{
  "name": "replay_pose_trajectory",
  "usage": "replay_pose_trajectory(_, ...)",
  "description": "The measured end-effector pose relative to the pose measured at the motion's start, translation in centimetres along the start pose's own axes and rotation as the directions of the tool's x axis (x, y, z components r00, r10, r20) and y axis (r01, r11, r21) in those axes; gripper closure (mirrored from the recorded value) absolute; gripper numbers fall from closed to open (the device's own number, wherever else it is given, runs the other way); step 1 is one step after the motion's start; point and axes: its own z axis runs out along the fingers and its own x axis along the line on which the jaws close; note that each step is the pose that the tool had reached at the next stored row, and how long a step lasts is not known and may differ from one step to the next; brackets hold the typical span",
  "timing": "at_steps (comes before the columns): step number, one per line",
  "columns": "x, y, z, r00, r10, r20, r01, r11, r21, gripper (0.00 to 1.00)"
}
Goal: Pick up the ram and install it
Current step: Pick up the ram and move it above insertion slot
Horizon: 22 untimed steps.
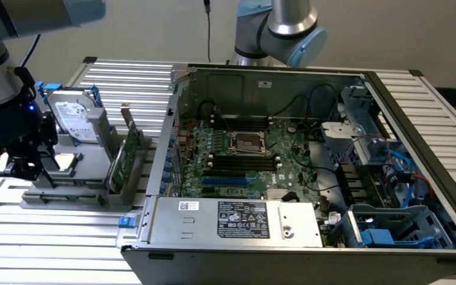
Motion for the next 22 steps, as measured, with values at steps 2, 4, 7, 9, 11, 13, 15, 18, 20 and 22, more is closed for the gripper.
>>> replay_pose_trajectory(2,0.1,-0.02,0.37,1.0,-0.002,0.0,0.002,1.0,0.0001,0.64)
replay_pose_trajectory(4,0.2,-0.03,0.71,1.0,-0.004,0.0001,0.004,1.0,-0.0001,0.64)
replay_pose_trajectory(7,0.7,-0.04,1.27,1.0,-0.005,0.0039,0.005,1.0,0.0003,0.64)
replay_pose_trajectory(9,1.1,-0.04,1.65,1.0,-0.005,0.0073,0.005,1.0,0.0007,0.64)
replay_pose_trajectory(11,1.3,-0.05,1.99,0.9999,-0.006,0.0117,0.006,1.0,0.0015,0.64)
replay_pose_trajectory(13,1.3,-0.06,2.32,0.9999,-0.006,0.0162,0.006,1.0,0.0031,0.64)
replay_pose_trajectory(15,1.3,-0.08,2.68,0.9998,-0.006,0.0204,0.006,1.0,0.0052,0.64)
replay_pose_trajectory(18,1.3,-0.08,3.16,0.9996,-0.007,0.0257,0.006,0.9999,0.0084,0.64)
replay_pose_trajectory(20,1.3,0.0,3.46,0.9995,-0.007,0.0296,0.006,0.9999,0.0123,0.64)
replay_pose_trajectory(22,1.3,0.13,3.75,0.9994,-0.007,0.0343,0.007,0.9999,0.0159,0.64)
